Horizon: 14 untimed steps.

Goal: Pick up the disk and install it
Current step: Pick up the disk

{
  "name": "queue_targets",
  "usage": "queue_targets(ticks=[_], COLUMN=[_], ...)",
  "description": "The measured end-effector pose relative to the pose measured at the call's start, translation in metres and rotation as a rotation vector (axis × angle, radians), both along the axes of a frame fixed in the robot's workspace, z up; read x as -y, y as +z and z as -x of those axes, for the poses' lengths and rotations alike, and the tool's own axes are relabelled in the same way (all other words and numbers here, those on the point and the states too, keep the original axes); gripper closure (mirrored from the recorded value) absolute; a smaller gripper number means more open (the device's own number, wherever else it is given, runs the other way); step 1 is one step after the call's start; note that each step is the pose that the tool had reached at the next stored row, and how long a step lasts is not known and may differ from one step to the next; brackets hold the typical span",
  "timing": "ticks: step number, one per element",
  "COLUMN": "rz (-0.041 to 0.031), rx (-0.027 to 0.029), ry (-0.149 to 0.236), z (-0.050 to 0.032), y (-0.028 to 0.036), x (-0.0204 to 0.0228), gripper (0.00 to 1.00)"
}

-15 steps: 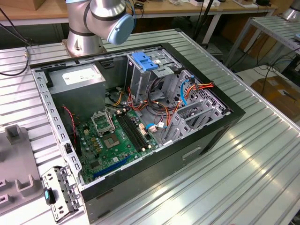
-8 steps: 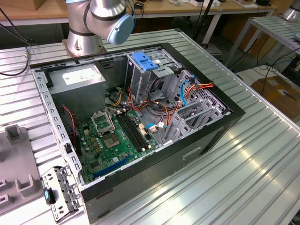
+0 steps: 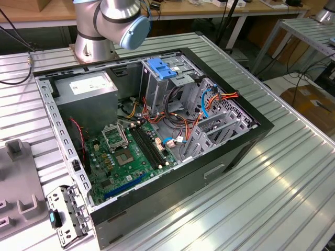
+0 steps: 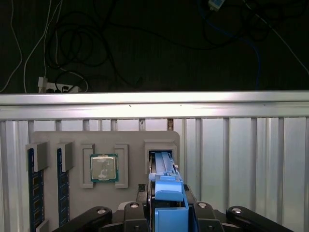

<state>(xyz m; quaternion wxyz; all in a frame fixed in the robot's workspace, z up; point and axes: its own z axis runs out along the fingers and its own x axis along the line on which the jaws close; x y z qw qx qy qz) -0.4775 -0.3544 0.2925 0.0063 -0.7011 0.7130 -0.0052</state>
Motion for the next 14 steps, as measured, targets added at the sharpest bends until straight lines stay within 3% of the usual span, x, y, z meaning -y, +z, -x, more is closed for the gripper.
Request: queue_targets(ticks=[14], rz=[0.0042], rx=[0.0], ry=[0.0], z=[0.0], y=[-0.0001], x=[0.0], gripper=[0.63])
